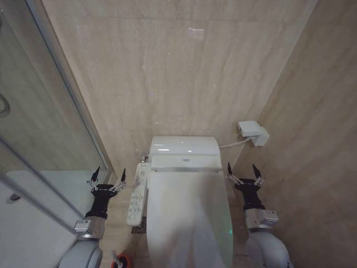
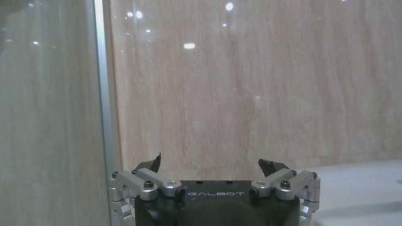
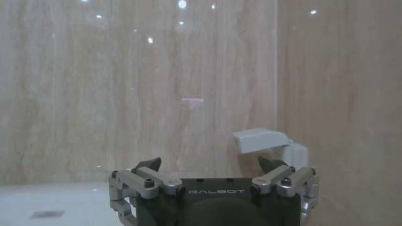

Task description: Open the toilet lid, clean the toilet bowl with a toilet brush, close the toilet lid, and flush.

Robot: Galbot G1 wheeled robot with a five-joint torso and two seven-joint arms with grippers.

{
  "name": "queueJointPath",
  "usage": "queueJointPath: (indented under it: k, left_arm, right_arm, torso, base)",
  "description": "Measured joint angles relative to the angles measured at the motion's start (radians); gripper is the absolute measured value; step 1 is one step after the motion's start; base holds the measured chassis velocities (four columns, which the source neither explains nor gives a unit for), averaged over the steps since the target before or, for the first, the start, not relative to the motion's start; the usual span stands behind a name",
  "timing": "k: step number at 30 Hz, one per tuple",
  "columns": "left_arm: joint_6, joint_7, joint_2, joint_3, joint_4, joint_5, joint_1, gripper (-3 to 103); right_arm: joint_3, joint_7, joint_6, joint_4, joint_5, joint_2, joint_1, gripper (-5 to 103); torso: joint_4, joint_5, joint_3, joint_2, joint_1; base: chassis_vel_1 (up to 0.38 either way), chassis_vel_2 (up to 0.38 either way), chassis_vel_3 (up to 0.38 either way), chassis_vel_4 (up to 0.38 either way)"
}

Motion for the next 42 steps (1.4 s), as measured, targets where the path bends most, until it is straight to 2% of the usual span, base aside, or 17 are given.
queueJointPath:
  k: [12,16,18,21,24,25,26,30,31,42]
  left_arm:
    - [0.0,0.0,0.0,0.0,0.0,0.0,0.0,100]
    - [0.0,0.0,0.0,0.0,0.0,0.0,0.0,100]
    - [0.0,0.0,0.0,0.0,0.0,0.0,0.0,100]
    - [0.0,0.0,0.0,0.0,0.0,0.0,0.0,100]
    - [0.0,0.0,0.0,0.0,0.0,0.0,0.0,100]
    - [0.0,0.0,0.0,0.0,0.0,0.0,0.0,100]
    - [0.0,0.0,0.0,0.0,0.0,0.0,0.0,100]
    - [0.0,0.0,0.0,0.0,0.0,0.0,0.0,100]
    - [0.0,0.0,0.0,0.0,0.0,0.0,0.0,100]
    - [0.0,0.0,0.0,0.0,0.0,0.0,0.0,100]
  right_arm:
    - [0.0,0.0,0.0,0.0,0.0,0.0,0.0,100]
    - [0.0,0.0,0.0,0.0,0.0,0.0,0.0,100]
    - [0.0,0.0,0.0,0.0,0.0,0.0,0.0,100]
    - [0.0,0.0,0.0,0.0,0.0,0.0,0.0,100]
    - [0.0,0.0,0.0,0.0,0.0,0.0,0.0,100]
    - [0.0,0.0,0.0,0.0,0.0,0.0,0.0,100]
    - [0.0,0.0,0.0,0.0,0.0,0.0,0.0,100]
    - [0.0,0.0,0.0,0.0,0.0,0.0,0.0,100]
    - [0.0,0.0,0.0,0.0,0.0,0.0,0.0,100]
    - [0.0,0.0,0.0,0.0,0.0,0.0,0.0,100]
  torso:
    - [0.0005,0.0005,0.0,0.0,0.0]
    - [0.0002,-0.0005,0.0,0.0,0.0]
    - [0.0001,0.0006,0.0,0.0,0.0]
    - [0.0,-0.0008,0.0,0.0,-0.001]
    - [0.0002,0.0005,0.0,0.0,-0.001]
    - [-0.0003,-0.0005,0.0,0.001,-0.001]
    - [0.0004,-0.0004,-0.001,0.001,-0.001]
    - [0.0004,0.0,0.0,0.001,-0.001]
    - [-0.0003,-0.0003,0.0,0.0,-0.001]
    - [0.0004,-0.0001,0.0,0.0,0.001]
  base:
    - [0.286,-0.284,-0.281,0.289]
    - [0.35,-0.369,-0.36,0.371]
    - [0.378,-0.367,-0.389,0.378]
    - [0.346,-0.372,-0.375,0.353]
    - [0.338,-0.322,-0.295,0.321]
    - [0.248,-0.284,-0.259,0.262]
    - [0.248,-0.133,-0.212,0.262]
    - [0.125,-0.095,-0.175,0.117]
    - [0.0,0.0,0.0,0.0]
    - [0.004,0.005,-0.005,0.001]
